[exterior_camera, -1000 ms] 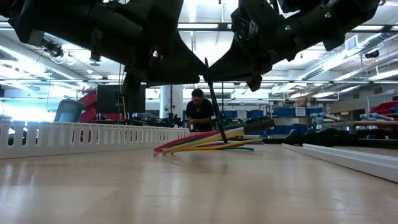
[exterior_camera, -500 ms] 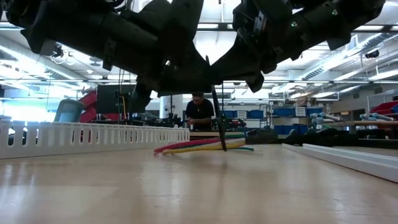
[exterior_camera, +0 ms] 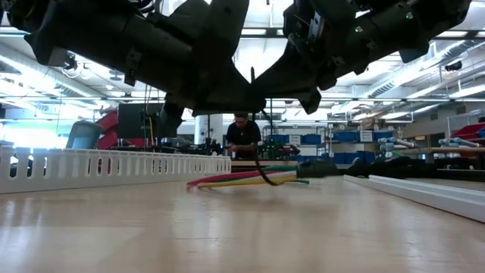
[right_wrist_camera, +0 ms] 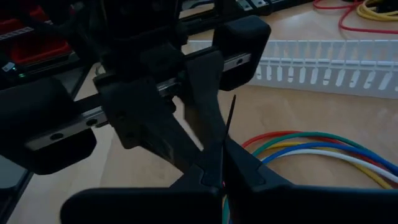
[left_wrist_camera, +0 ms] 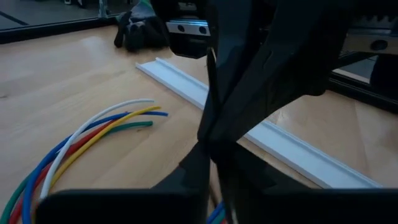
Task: Ziptie cables
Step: Wrap the cable wires together using the black zip tie
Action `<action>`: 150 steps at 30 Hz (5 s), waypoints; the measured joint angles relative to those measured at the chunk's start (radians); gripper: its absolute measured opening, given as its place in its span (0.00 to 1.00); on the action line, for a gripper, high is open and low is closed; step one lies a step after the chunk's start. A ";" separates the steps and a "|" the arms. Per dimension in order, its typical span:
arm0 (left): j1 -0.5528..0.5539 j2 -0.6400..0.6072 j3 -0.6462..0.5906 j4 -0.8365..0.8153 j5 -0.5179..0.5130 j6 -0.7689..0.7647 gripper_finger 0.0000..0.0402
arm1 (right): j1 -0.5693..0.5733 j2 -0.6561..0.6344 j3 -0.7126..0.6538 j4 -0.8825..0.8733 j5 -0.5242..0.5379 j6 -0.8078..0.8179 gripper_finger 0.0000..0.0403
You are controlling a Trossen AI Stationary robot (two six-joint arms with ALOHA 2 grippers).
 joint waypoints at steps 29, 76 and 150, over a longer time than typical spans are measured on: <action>-0.002 0.006 0.000 -0.051 0.030 -0.023 0.06 | 0.103 -0.073 -0.002 0.050 0.399 -0.171 0.00; -0.002 0.092 -0.001 -0.060 0.056 -0.072 0.06 | 0.110 0.012 -0.001 -0.385 0.154 -0.020 0.38; 0.019 0.090 -0.001 -0.107 0.019 0.030 0.06 | 0.456 -0.158 -0.001 -0.802 0.323 0.523 0.28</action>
